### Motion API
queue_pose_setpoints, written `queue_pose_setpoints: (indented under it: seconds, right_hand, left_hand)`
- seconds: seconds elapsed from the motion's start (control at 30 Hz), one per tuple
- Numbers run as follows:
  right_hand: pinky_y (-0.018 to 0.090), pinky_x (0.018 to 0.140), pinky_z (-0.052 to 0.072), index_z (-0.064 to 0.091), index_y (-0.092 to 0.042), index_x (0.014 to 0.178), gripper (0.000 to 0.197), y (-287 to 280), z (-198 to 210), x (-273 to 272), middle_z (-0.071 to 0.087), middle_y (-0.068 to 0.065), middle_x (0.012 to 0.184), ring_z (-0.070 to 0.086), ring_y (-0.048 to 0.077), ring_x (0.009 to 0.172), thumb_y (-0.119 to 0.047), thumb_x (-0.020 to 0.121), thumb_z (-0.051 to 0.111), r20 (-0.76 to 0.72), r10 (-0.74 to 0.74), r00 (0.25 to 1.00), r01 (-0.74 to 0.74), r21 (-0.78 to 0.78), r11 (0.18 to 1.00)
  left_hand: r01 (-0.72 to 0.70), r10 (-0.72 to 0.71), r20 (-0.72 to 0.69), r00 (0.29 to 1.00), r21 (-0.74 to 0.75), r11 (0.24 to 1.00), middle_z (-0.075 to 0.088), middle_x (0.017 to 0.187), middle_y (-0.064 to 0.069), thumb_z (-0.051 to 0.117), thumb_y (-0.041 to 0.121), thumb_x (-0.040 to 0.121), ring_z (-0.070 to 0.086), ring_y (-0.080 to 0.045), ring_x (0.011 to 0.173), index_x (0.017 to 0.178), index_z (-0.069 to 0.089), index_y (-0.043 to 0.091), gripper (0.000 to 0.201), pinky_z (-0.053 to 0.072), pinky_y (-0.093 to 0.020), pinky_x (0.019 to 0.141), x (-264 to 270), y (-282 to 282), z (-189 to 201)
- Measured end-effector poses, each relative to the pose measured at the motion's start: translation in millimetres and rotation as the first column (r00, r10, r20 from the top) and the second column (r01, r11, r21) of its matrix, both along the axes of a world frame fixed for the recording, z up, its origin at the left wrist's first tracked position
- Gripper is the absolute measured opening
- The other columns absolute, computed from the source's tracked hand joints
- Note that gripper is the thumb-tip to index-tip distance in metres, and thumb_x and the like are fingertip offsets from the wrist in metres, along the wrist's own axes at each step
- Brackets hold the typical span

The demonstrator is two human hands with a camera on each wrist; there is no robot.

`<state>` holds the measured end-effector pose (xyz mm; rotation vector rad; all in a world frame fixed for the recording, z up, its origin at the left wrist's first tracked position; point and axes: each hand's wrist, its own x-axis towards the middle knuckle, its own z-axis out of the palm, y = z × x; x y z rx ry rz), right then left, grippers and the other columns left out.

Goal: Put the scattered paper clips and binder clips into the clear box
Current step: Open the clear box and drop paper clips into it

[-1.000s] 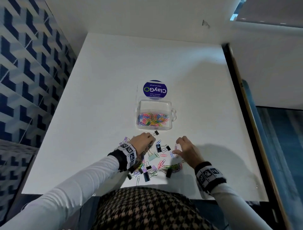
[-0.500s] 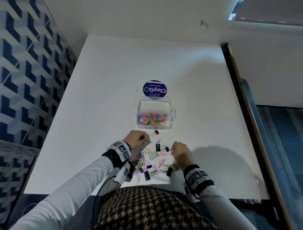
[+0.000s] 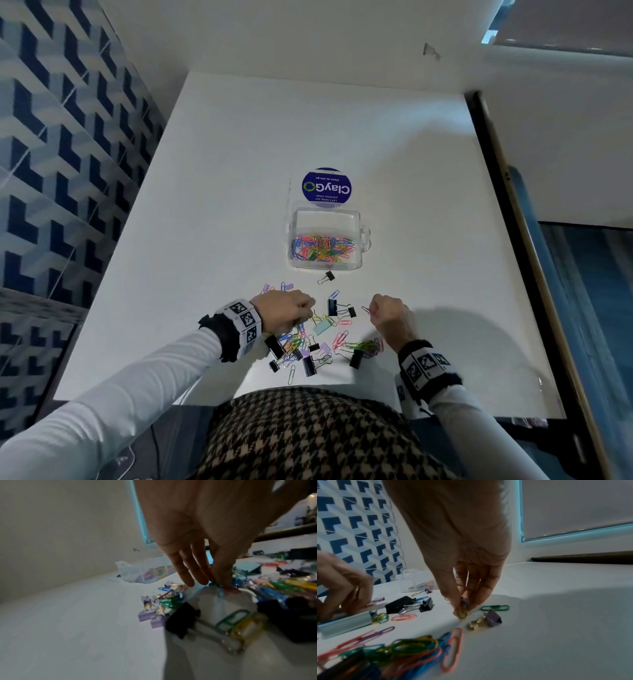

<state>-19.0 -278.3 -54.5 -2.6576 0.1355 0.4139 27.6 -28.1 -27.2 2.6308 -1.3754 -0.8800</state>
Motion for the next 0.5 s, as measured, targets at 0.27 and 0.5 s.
queue_pose_setpoints:
  seconds: [0.27,0.5]
  right_hand:
    - [0.031,0.069,0.048,0.054,-0.027,0.061,0.025,-6.2,17.2,23.7,0.065,0.001,0.067,0.061,0.022,0.068,-0.007,0.071,0.065,-0.05,-0.23,0.972,0.233,0.339,0.912]
    - [0.037,0.066,0.045,0.062,-0.016,0.073,0.013,14.6,45.6,70.7,0.069,0.014,0.073,0.059,0.023,0.065,-0.01,0.07,0.072,-0.256,-0.308,0.916,0.397,0.678,0.619]
  left_hand:
    - [0.041,-0.041,0.064,0.997,-0.001,0.999,0.052,0.116,-0.014,0.049,0.01,0.088,0.048,-0.029,0.104,0.119,0.047,0.007,0.031,0.046,-0.04,0.082,-6.2,-0.6,-16.3]
    - [-0.287,0.262,-0.161,0.951,-0.155,0.945,0.045,0.083,-0.006,0.053,0.007,0.079,0.041,-0.019,0.075,0.088,0.048,0.004,0.011,0.032,-0.025,0.062,1.2,2.3,-1.5]
